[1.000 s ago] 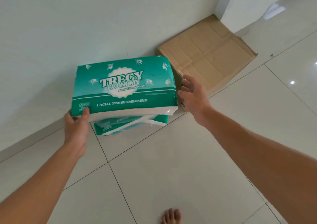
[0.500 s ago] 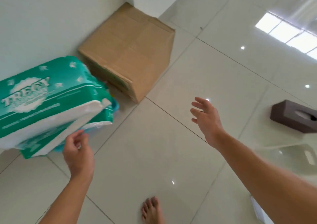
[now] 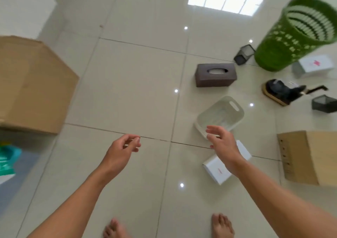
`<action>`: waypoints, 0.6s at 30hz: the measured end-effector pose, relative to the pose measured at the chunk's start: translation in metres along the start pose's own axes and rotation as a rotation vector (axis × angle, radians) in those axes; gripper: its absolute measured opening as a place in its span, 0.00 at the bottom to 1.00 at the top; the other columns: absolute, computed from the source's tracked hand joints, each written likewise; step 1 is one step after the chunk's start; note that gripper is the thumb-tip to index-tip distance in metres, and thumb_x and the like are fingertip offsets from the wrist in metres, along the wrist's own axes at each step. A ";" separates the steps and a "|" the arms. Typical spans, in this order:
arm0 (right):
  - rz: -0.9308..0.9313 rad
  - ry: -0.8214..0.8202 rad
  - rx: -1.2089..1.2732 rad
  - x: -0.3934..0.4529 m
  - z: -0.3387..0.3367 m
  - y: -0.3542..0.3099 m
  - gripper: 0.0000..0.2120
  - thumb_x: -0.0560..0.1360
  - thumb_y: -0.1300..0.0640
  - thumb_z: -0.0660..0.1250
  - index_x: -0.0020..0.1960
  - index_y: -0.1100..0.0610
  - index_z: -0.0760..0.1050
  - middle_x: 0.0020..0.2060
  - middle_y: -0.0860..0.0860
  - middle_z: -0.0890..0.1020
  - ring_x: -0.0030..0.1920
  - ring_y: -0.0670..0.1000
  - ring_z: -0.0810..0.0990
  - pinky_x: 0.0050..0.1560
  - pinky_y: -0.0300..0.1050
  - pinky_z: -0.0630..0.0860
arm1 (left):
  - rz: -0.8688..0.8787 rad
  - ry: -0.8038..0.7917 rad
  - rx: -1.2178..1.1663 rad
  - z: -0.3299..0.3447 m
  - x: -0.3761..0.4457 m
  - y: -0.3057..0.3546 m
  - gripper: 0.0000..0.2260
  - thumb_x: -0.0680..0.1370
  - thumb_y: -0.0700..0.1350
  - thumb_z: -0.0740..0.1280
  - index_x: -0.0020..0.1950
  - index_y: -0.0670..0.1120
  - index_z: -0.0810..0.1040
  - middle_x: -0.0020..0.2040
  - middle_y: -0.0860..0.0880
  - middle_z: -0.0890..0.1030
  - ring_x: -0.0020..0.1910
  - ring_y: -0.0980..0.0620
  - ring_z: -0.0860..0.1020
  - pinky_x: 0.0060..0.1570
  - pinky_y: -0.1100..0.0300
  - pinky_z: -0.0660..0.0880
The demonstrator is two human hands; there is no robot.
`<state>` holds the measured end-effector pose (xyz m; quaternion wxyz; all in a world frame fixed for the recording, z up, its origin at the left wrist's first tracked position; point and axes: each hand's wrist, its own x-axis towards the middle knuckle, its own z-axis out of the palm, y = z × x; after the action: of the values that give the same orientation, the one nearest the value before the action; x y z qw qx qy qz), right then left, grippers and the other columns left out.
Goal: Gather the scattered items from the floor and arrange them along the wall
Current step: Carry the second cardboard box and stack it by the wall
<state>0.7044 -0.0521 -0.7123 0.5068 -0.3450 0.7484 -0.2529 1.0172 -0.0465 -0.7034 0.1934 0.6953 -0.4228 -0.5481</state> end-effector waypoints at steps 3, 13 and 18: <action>0.049 0.086 0.049 0.000 -0.064 0.038 0.14 0.82 0.59 0.63 0.66 0.49 0.76 0.58 0.41 0.80 0.57 0.47 0.80 0.58 0.53 0.79 | 0.039 -0.088 0.058 0.062 0.007 0.033 0.08 0.82 0.53 0.63 0.56 0.53 0.80 0.49 0.53 0.84 0.48 0.57 0.83 0.52 0.56 0.76; 0.183 0.352 0.228 -0.023 -0.223 0.152 0.11 0.81 0.61 0.64 0.61 0.50 0.79 0.54 0.45 0.82 0.57 0.47 0.79 0.63 0.56 0.77 | 0.127 -0.316 0.230 0.236 0.003 0.109 0.09 0.82 0.53 0.64 0.57 0.51 0.80 0.50 0.51 0.84 0.47 0.57 0.83 0.51 0.57 0.75; 0.260 0.438 0.278 -0.031 -0.281 0.199 0.09 0.81 0.61 0.64 0.58 0.50 0.79 0.53 0.45 0.82 0.56 0.45 0.79 0.63 0.54 0.77 | 0.144 -0.399 0.297 0.314 -0.003 0.130 0.09 0.82 0.52 0.63 0.57 0.51 0.80 0.51 0.51 0.84 0.50 0.55 0.83 0.50 0.58 0.75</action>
<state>0.3978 0.1057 -0.7382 0.4036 -0.1104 0.8362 -0.3545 0.6772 -0.0568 -0.7084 0.0404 0.5622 -0.5770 -0.5911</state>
